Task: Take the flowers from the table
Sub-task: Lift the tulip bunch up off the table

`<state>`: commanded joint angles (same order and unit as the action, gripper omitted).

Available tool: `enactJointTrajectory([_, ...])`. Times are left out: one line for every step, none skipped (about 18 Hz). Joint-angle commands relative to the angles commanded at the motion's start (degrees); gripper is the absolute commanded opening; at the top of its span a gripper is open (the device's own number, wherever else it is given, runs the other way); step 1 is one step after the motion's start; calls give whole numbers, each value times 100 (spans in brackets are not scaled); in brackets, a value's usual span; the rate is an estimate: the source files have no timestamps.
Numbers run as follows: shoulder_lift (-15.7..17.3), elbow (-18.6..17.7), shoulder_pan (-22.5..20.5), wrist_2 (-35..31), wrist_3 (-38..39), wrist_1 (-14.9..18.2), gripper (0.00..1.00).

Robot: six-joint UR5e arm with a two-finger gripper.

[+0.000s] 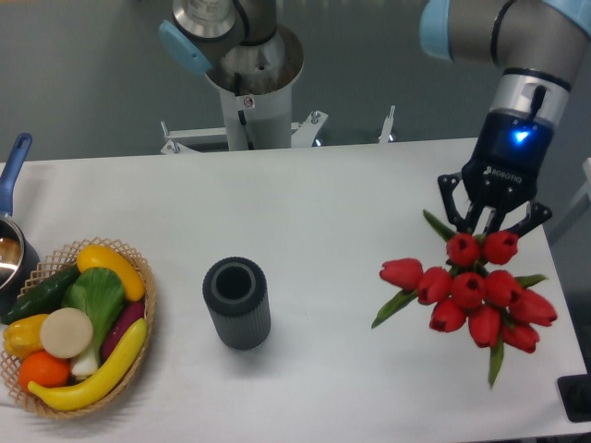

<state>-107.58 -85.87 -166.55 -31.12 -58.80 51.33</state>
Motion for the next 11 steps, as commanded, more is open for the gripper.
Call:
enactJointTrajectory([0, 0, 0, 9, -9, -9, 21])
enactJointTrajectory([0, 0, 0, 18, -9, -44, 21])
enactJointTrajectory([0, 0, 9, 18, -9, -44, 21])
enactJointTrajectory([0, 0, 9, 18, -9, -44, 21])
enactJointTrajectory([0, 9, 9, 18, -9, -44, 21])
enactJointTrajectory([0, 0, 9, 18, -9, -44, 21])
enactJointTrajectory([0, 0, 9, 18, -9, -44, 21])
enactJointTrajectory([0, 0, 0, 18, -9, -44, 21])
enactJointTrajectory([0, 0, 9, 18, -9, -44, 21])
enactJointTrajectory([0, 0, 9, 18, -9, -44, 21])
enactJointTrajectory([0, -9, 0, 27, 0, -44, 21])
